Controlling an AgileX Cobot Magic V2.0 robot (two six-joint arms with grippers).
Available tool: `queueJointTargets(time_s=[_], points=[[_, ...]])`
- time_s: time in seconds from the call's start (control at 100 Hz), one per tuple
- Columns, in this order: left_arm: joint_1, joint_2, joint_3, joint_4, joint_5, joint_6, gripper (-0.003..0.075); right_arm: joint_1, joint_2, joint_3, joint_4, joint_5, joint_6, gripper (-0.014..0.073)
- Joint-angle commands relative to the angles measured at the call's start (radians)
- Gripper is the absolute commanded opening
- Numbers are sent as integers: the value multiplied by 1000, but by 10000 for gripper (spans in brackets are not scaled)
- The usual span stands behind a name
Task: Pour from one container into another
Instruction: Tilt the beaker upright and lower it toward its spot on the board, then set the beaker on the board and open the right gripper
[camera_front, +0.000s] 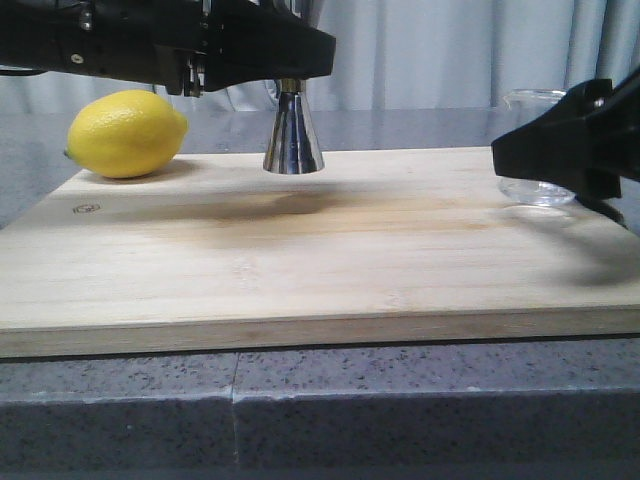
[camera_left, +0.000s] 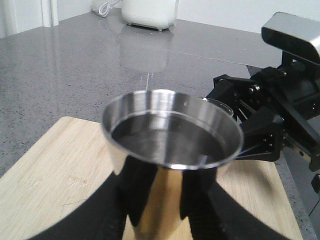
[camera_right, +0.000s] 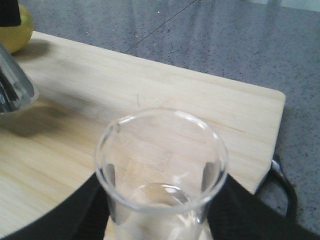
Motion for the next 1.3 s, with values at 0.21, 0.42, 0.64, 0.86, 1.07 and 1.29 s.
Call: queueJointTargets(time_s=[0.21, 0.42, 0.64, 0.86, 1.07, 1.29], points=[[-7, -40, -28, -88, 103, -2, 238, -7, -16, 27, -4, -96, -47, 290], [-7, -40, -28, -88, 103, -2, 238, -7, -16, 44, -4, -78, -83, 290], [-7, -40, -28, -88, 103, -2, 238, -7, -16, 44, -4, -82, -83, 365], [-7, -40, -28, -88, 103, -2, 238, -7, -19, 44, -4, -82, -60, 581], [-7, -40, -28, -88, 103, -2, 238, -7, -79, 44, -4, 44, 1, 587], [-7, -40, -28, -88, 103, -2, 238, 1, -229, 33, -4, 280, 127, 587]])
